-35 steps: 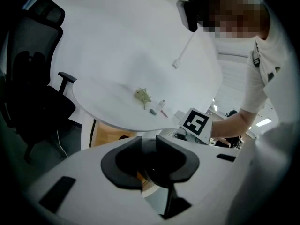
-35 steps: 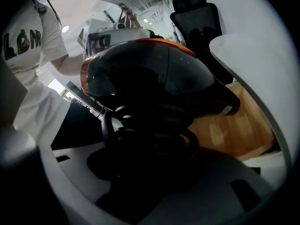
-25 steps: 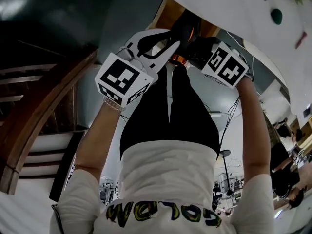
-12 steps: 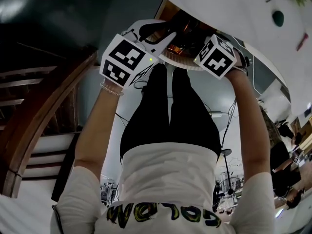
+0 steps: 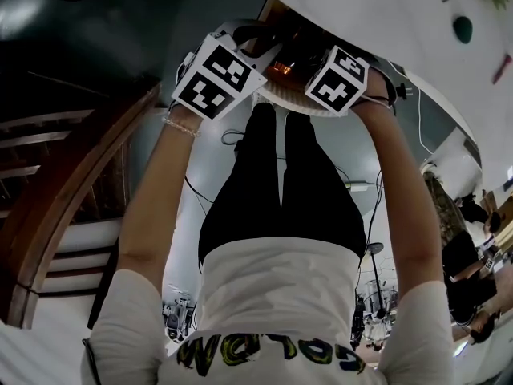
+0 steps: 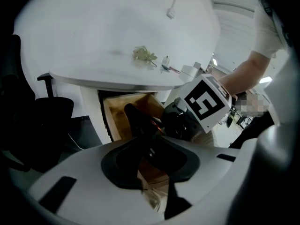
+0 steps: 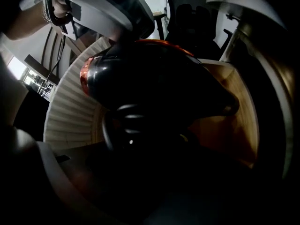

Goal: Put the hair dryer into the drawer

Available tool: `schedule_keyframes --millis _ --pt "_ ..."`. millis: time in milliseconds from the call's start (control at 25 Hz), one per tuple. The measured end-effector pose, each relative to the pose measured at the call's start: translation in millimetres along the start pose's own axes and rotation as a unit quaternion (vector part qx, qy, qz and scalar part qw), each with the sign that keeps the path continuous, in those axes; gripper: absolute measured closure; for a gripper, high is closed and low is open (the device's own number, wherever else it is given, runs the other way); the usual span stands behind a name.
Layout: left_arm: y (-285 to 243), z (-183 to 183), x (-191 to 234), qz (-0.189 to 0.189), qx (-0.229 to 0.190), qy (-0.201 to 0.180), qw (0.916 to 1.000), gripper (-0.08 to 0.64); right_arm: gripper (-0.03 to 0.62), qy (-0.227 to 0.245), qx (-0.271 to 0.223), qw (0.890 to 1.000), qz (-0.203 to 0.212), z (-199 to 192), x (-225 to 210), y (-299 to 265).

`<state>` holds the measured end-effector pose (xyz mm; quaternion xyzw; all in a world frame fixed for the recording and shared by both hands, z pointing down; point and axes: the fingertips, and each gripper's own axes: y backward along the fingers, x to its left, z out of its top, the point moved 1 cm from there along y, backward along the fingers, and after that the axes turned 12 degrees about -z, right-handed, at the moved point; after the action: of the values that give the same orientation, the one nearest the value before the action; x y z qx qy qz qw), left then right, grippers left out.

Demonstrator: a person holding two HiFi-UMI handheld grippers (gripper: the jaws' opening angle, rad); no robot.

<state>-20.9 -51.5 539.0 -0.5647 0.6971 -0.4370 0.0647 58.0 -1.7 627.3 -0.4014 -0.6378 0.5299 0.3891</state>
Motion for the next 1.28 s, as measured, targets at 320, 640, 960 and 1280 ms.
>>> schedule_keyframes --millis 320,640,960,1280 --pt "-14.9 -26.4 17.2 0.005 0.052 -0.015 0.9985 0.456 0.344 0.025 0.029 0.999 -0.016 5.5 3.2 -21.9" --pt "-23.3 -43.2 28.2 0.028 0.107 -0.053 0.9925 0.457 0.344 0.042 0.066 0.996 -0.040 9.7 3.1 -38.7" --pt "-23.6 -47.0 30.7 0.050 0.126 -0.086 0.9870 0.460 0.341 0.051 0.085 0.991 -0.089 11.9 -5.1 -53.8" --pt "-31.8 -44.0 28.2 0.056 0.123 -0.085 0.9871 0.457 0.336 0.055 0.116 0.987 -0.098 3.8 -4.6 -58.1"
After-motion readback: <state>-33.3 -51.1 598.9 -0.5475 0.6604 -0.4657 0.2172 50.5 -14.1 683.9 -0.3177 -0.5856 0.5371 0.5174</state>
